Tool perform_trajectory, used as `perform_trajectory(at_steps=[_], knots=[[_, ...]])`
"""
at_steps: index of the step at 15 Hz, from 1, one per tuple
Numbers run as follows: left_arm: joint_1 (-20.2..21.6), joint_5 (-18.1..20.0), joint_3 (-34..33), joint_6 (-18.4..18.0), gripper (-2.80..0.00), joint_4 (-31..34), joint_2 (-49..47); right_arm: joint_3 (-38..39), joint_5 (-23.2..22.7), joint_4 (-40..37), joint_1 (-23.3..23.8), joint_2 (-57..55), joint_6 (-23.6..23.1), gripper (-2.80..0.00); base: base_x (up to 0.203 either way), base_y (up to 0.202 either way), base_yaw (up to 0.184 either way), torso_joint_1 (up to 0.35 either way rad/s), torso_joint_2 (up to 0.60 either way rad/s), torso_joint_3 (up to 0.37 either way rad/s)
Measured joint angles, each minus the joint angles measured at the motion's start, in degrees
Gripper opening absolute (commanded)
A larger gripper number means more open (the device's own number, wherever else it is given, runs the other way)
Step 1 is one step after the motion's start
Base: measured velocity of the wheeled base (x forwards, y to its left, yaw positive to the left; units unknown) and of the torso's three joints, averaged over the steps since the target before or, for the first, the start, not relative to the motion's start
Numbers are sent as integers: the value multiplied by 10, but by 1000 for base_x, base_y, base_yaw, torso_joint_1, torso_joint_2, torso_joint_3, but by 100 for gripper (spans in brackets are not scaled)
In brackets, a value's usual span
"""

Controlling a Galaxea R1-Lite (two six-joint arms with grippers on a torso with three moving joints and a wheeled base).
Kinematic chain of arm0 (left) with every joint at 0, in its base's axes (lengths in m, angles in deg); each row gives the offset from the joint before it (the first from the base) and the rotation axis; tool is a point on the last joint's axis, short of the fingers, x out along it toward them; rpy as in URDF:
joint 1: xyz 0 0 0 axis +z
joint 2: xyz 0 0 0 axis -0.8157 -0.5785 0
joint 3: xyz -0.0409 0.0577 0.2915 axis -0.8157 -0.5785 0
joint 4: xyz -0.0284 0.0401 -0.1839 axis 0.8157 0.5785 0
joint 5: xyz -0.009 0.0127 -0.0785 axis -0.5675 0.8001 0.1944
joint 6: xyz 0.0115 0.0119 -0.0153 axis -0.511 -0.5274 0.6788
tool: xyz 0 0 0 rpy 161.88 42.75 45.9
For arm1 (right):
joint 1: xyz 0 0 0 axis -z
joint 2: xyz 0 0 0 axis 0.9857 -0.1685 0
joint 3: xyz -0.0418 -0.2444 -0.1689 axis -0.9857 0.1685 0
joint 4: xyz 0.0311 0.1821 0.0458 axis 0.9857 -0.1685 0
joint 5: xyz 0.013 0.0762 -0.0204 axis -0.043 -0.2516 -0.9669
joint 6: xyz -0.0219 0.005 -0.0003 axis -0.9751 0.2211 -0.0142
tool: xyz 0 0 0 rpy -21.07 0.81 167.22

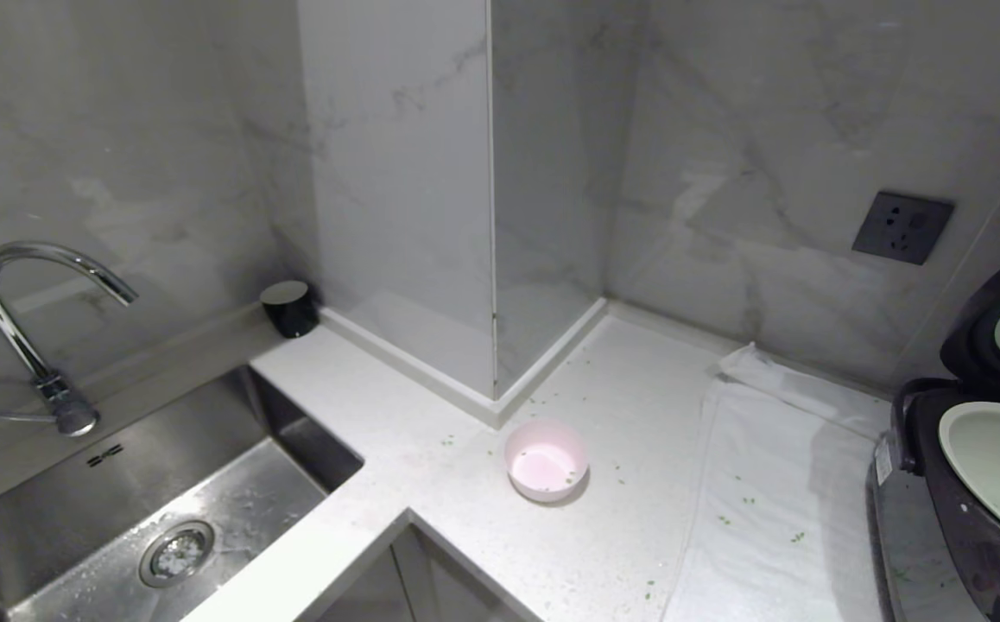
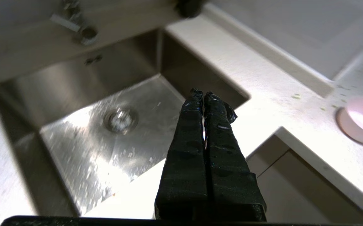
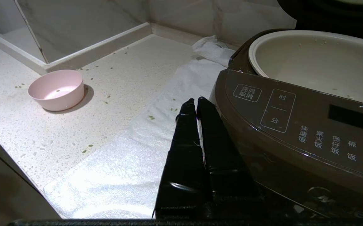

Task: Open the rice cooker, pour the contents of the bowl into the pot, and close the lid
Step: Turn on the tap

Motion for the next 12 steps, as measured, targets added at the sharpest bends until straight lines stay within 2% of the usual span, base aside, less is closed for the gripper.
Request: perform_trajectory(at_steps=[3, 5, 7, 9, 10, 12], knots=[[27, -63, 71, 53, -280, 3, -197, 0, 0, 0, 0, 0, 0, -280, 0, 0, 0, 0, 0, 0], [77, -85, 119, 91, -280, 4, -327, 0, 0, 0, 0, 0, 0, -280, 0, 0, 0, 0, 0, 0], [148, -98, 165, 128, -280, 5, -449, 0, 0, 0, 0, 0, 0, -280, 0, 0, 0, 0, 0, 0], [201, -106, 191, 166, -280, -3, -538, 0, 0, 0, 0, 0, 0, -280, 0, 0, 0, 0, 0, 0], [220, -109, 197, 178, -280, -23, -577, 0, 0, 0, 0, 0, 0, -280, 0, 0, 0, 0, 0, 0], [263, -112, 203, 181, -280, -93, -655, 0, 0, 0, 0, 0, 0, -280, 0, 0, 0, 0, 0, 0]])
